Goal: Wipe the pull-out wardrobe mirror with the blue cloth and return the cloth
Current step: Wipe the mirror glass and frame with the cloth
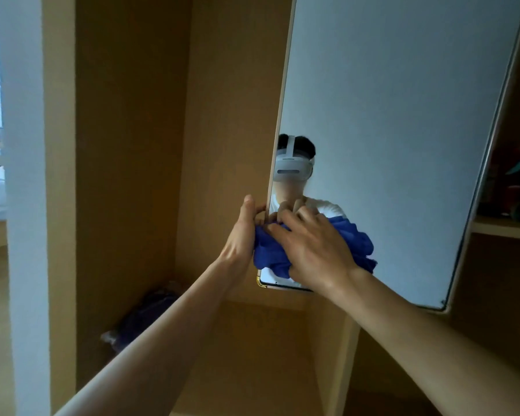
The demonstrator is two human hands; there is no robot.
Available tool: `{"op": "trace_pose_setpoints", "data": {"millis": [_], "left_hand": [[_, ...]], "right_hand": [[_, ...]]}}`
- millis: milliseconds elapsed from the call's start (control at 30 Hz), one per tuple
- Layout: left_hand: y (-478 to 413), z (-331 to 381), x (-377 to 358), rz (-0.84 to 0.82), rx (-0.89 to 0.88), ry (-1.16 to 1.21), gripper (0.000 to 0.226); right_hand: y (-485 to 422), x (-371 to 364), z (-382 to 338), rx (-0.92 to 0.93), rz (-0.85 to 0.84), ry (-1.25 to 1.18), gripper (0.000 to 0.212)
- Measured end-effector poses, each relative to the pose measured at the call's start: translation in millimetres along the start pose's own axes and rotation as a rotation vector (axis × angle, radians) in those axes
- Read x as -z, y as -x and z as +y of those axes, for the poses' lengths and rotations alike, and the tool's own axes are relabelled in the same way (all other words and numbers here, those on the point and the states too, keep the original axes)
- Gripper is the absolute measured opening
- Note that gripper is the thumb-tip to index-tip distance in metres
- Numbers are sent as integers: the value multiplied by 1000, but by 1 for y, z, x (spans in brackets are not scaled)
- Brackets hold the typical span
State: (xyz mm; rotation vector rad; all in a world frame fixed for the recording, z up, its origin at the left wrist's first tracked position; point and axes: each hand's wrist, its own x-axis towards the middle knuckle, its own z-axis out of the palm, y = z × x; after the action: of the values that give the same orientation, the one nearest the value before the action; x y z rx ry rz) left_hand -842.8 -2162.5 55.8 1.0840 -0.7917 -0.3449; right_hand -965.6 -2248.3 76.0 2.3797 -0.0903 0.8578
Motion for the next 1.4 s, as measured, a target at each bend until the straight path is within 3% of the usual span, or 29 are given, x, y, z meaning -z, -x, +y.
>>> {"op": "trace_pose_setpoints", "data": {"millis": [167,333,467,800,833,933,1000,1200,1400], "left_hand": [[15,9,-2,-6,-27,-124,60],[27,22,-10,-25,-78,-295,59],[27,29,-14,-40,-34,-383,95],[27,34,-28,33,-111,-429,106],[25,33,-29,56,-113,-444,101],[18,26,-33,183,-93,-460,60],[17,13,-32,180,-127,-470,46],[29,-2,-37,220,-172,-551,62],[42,3,-37,190,-167,-551,64]], "right_hand": [[7,8,3,32,27,12,56],[-6,30,30,-49,102,46,55],[-20,51,63,-125,126,31,46],[-19,57,78,-105,155,74,44],[-14,52,77,-84,145,69,45],[10,36,70,-51,132,52,53],[28,24,66,-50,134,42,58],[62,-2,52,-68,25,36,68],[58,12,62,-66,47,63,60]]}}
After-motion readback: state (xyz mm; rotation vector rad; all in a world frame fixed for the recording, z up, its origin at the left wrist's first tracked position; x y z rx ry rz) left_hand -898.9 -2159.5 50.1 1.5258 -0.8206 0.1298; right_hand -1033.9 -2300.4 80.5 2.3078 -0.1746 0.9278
